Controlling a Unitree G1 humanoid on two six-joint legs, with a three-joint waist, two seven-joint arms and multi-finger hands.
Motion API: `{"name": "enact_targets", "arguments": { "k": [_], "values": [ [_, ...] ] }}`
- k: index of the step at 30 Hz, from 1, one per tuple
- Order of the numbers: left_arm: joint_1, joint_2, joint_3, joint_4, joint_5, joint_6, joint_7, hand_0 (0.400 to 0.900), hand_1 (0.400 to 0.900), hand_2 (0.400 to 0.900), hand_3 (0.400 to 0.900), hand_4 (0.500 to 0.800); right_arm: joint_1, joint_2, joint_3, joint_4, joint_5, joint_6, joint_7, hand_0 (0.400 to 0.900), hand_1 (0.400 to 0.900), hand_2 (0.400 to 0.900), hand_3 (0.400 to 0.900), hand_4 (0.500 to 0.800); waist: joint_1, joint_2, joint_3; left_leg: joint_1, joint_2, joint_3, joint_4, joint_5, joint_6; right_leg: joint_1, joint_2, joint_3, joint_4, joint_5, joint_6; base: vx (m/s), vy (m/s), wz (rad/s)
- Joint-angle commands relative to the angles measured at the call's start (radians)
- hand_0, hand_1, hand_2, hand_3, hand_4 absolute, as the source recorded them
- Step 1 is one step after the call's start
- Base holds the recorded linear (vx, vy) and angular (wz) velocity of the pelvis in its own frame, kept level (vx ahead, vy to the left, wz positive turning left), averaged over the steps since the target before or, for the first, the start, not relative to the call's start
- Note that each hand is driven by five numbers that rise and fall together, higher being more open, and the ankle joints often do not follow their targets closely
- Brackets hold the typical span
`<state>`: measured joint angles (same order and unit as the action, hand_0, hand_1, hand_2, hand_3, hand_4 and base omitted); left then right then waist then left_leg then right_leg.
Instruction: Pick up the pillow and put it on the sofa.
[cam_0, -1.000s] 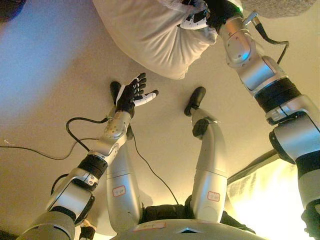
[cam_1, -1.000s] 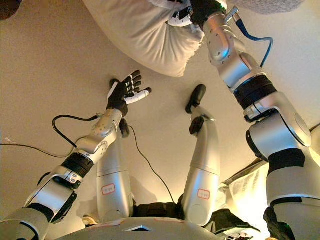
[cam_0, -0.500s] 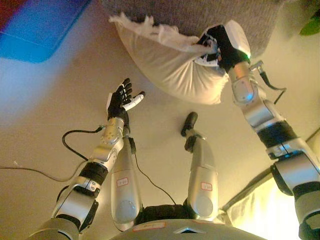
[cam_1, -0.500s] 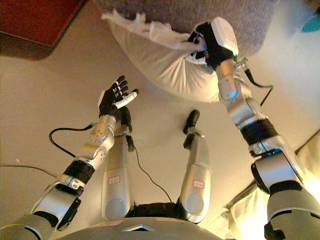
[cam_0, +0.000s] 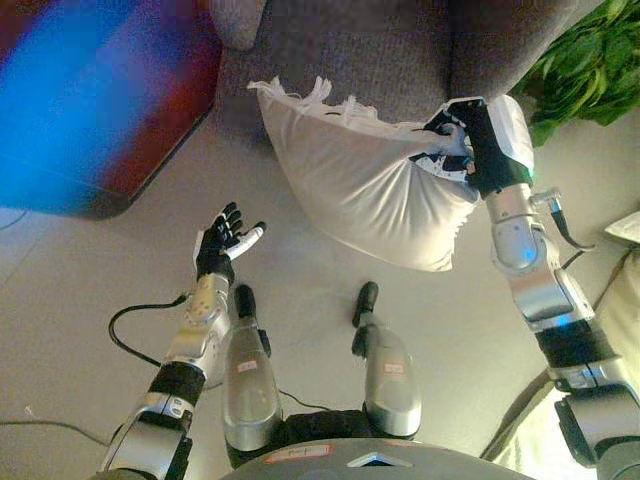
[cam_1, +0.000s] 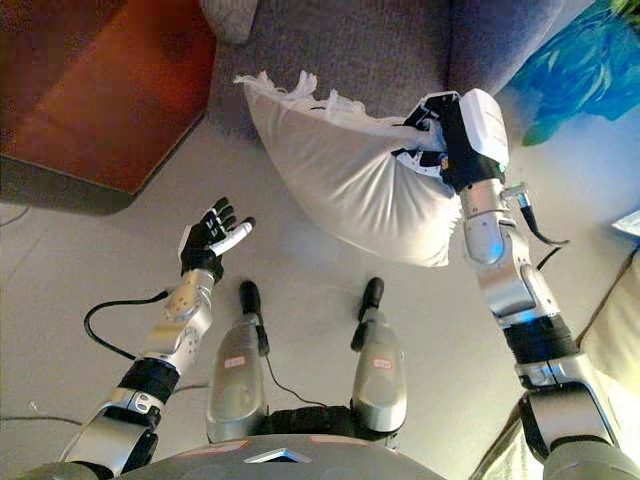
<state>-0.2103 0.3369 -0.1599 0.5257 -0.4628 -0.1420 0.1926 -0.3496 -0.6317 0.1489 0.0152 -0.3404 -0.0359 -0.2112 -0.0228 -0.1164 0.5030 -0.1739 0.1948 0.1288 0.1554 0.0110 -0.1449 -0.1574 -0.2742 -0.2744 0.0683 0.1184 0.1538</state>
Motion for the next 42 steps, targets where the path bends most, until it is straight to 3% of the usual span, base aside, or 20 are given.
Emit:
{"name": "enact_targets", "arguments": {
  "k": [1, 7, 12, 21, 25, 26, 27, 29, 30, 32, 33, 34, 35, 42],
  "values": [
    [0.064, -0.015, 0.011, -0.033, 0.084, -0.052, -0.029, 0.9, 0.9, 0.9, 0.9, 0.8, -0.043, 0.006, -0.183, -0.17, 0.029, -0.164, -0.101, 0.4, 0.4, 0.4, 0.4, 0.5, -0.008, -0.031, -0.315, 0.077, 0.047, 0.014, -0.047, -0.029, -0.015, 0.034, -0.089, 0.009, -0.062, 0.136, 0.108, 0.1, 0.038, -0.06],
    [0.114, -0.02, 0.033, -0.043, 0.097, -0.041, -0.058, 0.9, 0.9, 0.9, 0.9, 0.8, -0.003, -0.01, -0.231, -0.183, 0.108, -0.177, -0.057, 0.4, 0.4, 0.4, 0.4, 0.5, 0.005, -0.041, -0.382, 0.153, 0.041, 0.038, -0.132, -0.005, -0.016, 0.087, -0.097, -0.02, -0.073, 0.125, 0.108, 0.08, 0.024, 0.08],
    [0.154, -0.016, 0.034, -0.07, 0.081, -0.031, -0.089, 0.9, 0.9, 0.9, 0.9, 0.8, -0.048, -0.065, -0.212, -0.091, 0.213, -0.178, -0.023, 0.4, 0.4, 0.4, 0.4, 0.5, 0.027, -0.053, -0.386, 0.158, 0.047, 0.031, -0.135, -0.002, -0.015, 0.098, -0.091, -0.026, -0.061, 0.106, 0.108, 0.06, -0.02, 0.09],
    [0.201, 0.015, 0.044, -0.109, 0.043, -0.028, -0.113, 0.9, 0.9, 0.9, 0.9, 0.8, -0.275, -0.241, -0.093, 0.143, 0.304, -0.146, -0.002, 0.4, 0.4, 0.4, 0.4, 0.5, 0.071, -0.052, -0.342, 0.123, 0.076, -0.005, -0.154, 0.043, -0.041, 0.096, -0.068, -0.059, -0.052, 0.069, 0.106, 0.03, -0.063, 0.16],
    [0.21, 0.046, 0.018, -0.122, 0.012, -0.042, -0.115, 0.9, 0.9, 0.9, 0.9, 0.8, -0.52, -0.323, 0.052, 0.381, 0.349, -0.129, -0.03, 0.4, 0.4, 0.4, 0.4, 0.5, 0.111, -0.044, -0.315, 0.093, 0.088, -0.024, -0.176, 0.075, -0.055, 0.087, -0.054, -0.078, -0.074, 0.071, 0.103, -0.03, -0.072, 0.14],
    [0.208, 0.071, 0.005, -0.133, -0.015, -0.053, -0.119, 0.9, 0.9, 0.9, 0.9, 0.8, -0.684, -0.349, 0.16, 0.554, 0.389, -0.118, -0.035, 0.4, 0.4, 0.4, 0.4, 0.5, 0.134, -0.041, -0.3, 0.072, 0.094, -0.033, -0.192, 0.1, -0.065, 0.074, -0.046, -0.081, -0.085, 0.073, 0.1, -0.06, -0.081, 0.16],
    [0.206, 0.062, 0.013, -0.133, -0.016, -0.053, -0.119, 0.9, 0.9, 0.9, 0.9, 0.8, -0.718, -0.347, 0.189, 0.574, 0.395, -0.126, -0.036, 0.4, 0.4, 0.4, 0.4, 0.5, 0.126, -0.033, -0.299, 0.071, 0.095, -0.034, -0.194, 0.101, -0.065, 0.072, -0.045, -0.081, -0.085, 0.073, 0.099, -0.05, -0.097, 0.18],
    [0.214, 0.093, -0.008, -0.152, -0.052, -0.064, -0.13, 0.9, 0.9, 0.9, 0.9, 0.8, -0.929, -0.352, 0.324, 0.831, 0.447, -0.111, -0.038, 0.4, 0.4, 0.4, 0.4, 0.5, 0.166, -0.027, -0.285, 0.047, 0.106, -0.051, -0.209, 0.125, -0.078, 0.062, -0.032, -0.092, -0.098, 0.07, 0.095, -0.01, -0.103, 0.21],
    [0.212, 0.085, -0.004, -0.152, -0.052, -0.064, -0.13, 0.9, 0.9, 0.9, 0.9, 0.8, -0.952, -0.35, 0.344, 0.844, 0.451, -0.116, -0.037, 0.4, 0.4, 0.4, 0.4, 0.5, 0.159, -0.022, -0.285, 0.041, 0.103, -0.053, -0.209, 0.128, -0.076, 0.058, -0.034, -0.094, -0.099, 0.073, 0.095, 0.0, -0.116, 0.27],
    [0.21, 0.112, -0.033, -0.175, -0.074, -0.077, -0.152, 0.9, 0.9, 0.9, 0.9, 0.8, -1.104, -0.352, 0.475, 1.064, 0.41, -0.096, -0.038, 0.4, 0.4, 0.4, 0.4, 0.5, 0.201, -0.01, -0.275, 0.012, 0.105, -0.079, -0.214, 0.149, -0.083, 0.051, -0.027, -0.107, -0.113, 0.073, 0.093, 0.0, -0.097, 0.31],
    [0.208, 0.107, -0.032, -0.174, -0.075, -0.077, -0.152, 0.9, 0.9, 0.9, 0.9, 0.8, -1.117, -0.35, 0.487, 1.072, 0.412, -0.099, -0.036, 0.4, 0.4, 0.4, 0.4, 0.5, 0.198, -0.005, -0.274, 0.009, 0.106, -0.081, -0.213, 0.15, -0.084, 0.051, -0.025, -0.109, -0.114, 0.073, 0.092, 0.02, -0.088, 0.26],
    [0.203, 0.113, -0.04, -0.175, -0.073, -0.077, -0.16, 0.9, 0.9, 0.9, 0.9, 0.8, -1.147, -0.349, 0.518, 1.123, 0.397, -0.097, -0.031, 0.9, 0.9, 0.9, 0.9, 0.8, 0.209, -0.003, -0.273, 0.003, 0.108, -0.088, -0.213, 0.153, -0.085, 0.051, -0.02, -0.112, -0.122, 0.073, 0.092, 0.05, -0.092, 0.19],
    [0.189, 0.115, -0.05, -0.177, -0.073, -0.079, -0.168, 0.9, 0.9, 0.9, 0.9, 0.8, -1.161, -0.349, 0.525, 1.155, 0.4, -0.09, -0.03, 0.9, 0.9, 0.9, 0.9, 0.8, 0.224, 0.003, -0.274, -0.002, 0.108, -0.105, -0.214, 0.166, -0.089, 0.054, -0.014, -0.114, -0.134, 0.073, 0.093, 0.08, -0.108, 0.22],
    [0.176, 0.103, -0.068, -0.147, -0.051, -0.068, -0.154, 0.9, 0.9, 0.9, 0.9, 0.8, -1.169, -0.328, 0.512, 1.119, 0.385, -0.078, -0.08, 0.9, 0.9, 0.9, 0.9, 0.8, 0.22, 0.007, -0.286, 0.022, 0.111, -0.107, -0.212, 0.145, -0.08, 0.08, -0.001, -0.106, -0.144, 0.067, 0.091, 0.04, -0.019, -0.01]
  ]
}}
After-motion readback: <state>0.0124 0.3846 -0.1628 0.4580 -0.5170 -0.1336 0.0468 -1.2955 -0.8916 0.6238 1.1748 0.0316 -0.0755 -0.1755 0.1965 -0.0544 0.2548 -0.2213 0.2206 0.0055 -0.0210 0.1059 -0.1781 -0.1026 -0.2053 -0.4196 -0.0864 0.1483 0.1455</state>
